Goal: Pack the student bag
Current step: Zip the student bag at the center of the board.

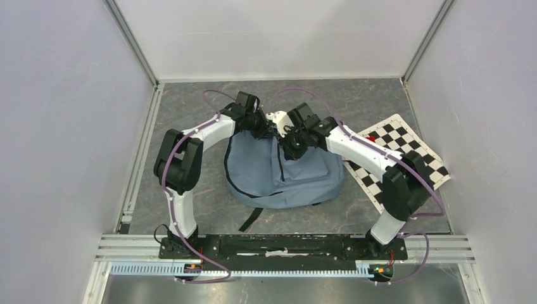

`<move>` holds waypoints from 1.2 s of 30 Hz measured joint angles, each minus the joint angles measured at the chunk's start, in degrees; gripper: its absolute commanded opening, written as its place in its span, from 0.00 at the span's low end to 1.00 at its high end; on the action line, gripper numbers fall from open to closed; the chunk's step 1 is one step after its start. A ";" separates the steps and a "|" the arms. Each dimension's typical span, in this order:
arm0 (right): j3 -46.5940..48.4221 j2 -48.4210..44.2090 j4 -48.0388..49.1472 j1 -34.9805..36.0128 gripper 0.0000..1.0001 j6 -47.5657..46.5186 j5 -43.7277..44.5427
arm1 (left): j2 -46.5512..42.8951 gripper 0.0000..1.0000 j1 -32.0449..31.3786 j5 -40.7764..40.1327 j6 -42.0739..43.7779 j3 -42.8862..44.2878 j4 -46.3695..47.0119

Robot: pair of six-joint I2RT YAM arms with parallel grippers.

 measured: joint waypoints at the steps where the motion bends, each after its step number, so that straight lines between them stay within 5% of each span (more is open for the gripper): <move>1: 0.35 -0.15 -0.17 0.00 0.20 0.11 0.52 | 0.00 0.02 0.00 0.02 0.00 0.00 0.07; 7: 6.93 3.30 -0.24 -0.20 0.35 0.17 3.82 | -0.15 0.02 0.26 0.79 0.00 -0.63 0.83; 16: 9.53 9.75 1.99 -0.66 0.42 -2.60 5.66 | -0.48 0.02 0.26 1.09 -0.04 -1.66 2.16; 27: 5.88 10.75 9.81 -0.26 0.26 -4.52 10.05 | -0.48 0.02 0.26 1.07 -0.04 -1.70 2.21; 31: 3.15 10.43 14.62 0.70 0.01 -5.70 11.89 | -0.48 0.02 0.26 0.96 -0.04 -1.90 2.23; 36: 2.62 10.40 15.91 1.25 0.00 -5.97 12.24 | -0.48 0.02 0.26 0.92 -0.11 -1.92 2.23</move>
